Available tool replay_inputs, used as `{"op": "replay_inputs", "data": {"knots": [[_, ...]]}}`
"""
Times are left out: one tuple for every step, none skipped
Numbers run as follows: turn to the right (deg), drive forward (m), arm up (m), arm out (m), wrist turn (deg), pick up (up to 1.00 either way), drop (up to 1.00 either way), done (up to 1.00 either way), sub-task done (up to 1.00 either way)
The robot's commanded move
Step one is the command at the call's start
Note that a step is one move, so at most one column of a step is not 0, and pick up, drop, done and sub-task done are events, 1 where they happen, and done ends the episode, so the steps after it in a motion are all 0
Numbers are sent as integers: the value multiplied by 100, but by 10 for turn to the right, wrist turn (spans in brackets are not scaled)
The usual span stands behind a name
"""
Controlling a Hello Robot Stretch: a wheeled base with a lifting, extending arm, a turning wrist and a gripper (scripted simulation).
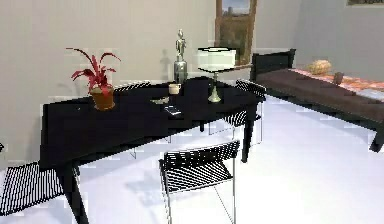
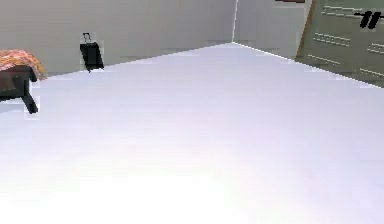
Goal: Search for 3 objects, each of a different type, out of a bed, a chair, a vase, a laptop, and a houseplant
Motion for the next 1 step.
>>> {"op": "replay_inputs", "data": {"knots": [[0, 0, 0, 0, 0, 0, 0, 0, 100]]}}
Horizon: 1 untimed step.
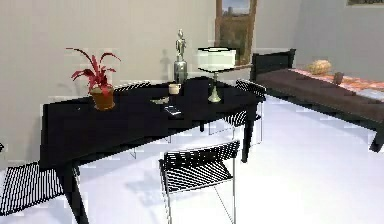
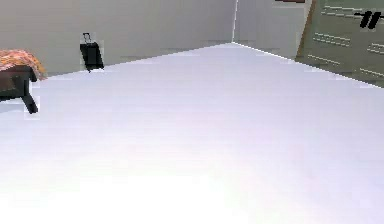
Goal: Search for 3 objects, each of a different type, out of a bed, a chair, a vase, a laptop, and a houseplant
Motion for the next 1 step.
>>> {"op": "replay_inputs", "data": {"knots": [[-450, 0, 0, 0, 0, 0, 0, 0, 0]]}}
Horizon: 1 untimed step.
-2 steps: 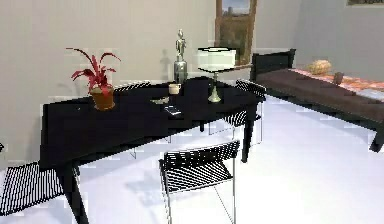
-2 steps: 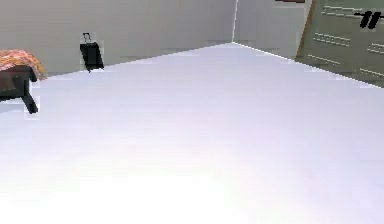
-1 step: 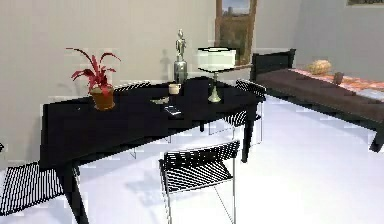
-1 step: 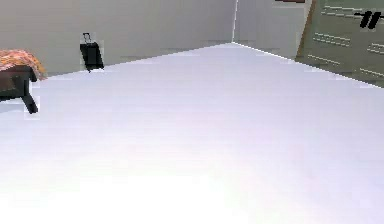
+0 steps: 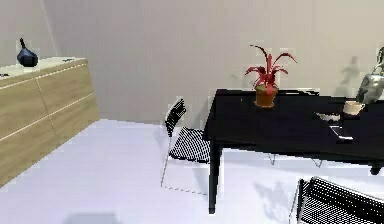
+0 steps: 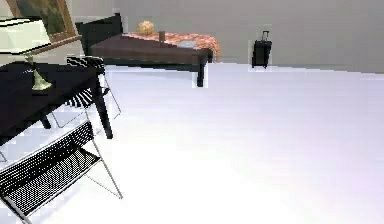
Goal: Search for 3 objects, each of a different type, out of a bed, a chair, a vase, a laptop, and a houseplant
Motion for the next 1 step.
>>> {"op": "replay_inputs", "data": {"knots": [[-90, 0, 0, 0, 0, 0, 0, 0, 0]]}}
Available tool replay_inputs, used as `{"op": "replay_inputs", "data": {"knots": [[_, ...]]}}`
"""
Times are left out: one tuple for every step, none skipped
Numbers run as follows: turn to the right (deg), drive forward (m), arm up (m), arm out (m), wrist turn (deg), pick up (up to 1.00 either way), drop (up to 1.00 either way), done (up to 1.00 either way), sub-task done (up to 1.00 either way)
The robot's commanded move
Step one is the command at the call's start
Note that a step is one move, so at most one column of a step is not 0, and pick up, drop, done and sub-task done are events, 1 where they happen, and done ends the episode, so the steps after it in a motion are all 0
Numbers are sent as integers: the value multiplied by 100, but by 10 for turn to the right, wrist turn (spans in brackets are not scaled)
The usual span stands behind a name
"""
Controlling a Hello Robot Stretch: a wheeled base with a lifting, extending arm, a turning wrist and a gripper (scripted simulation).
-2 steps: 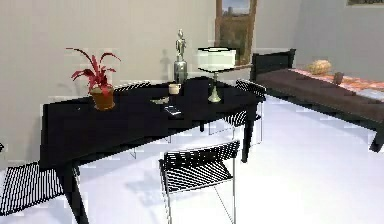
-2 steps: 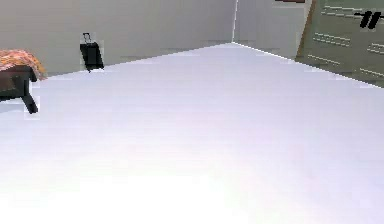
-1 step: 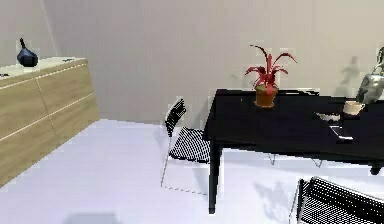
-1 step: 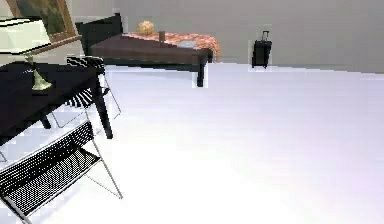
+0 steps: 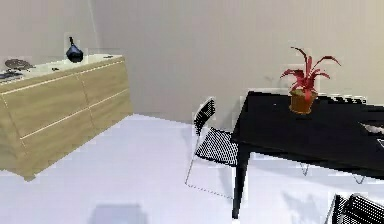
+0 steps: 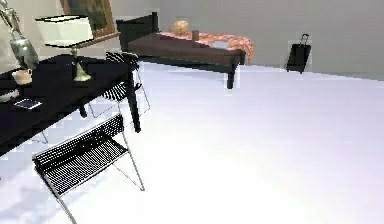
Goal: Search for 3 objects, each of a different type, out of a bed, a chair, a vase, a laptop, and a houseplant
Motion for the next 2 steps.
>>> {"op": "replay_inputs", "data": {"knots": [[0, 40, 0, 0, 0, 0, 0, 0, 0], [360, 0, 0, 0, 0, 0, 0, 0, 0]]}}
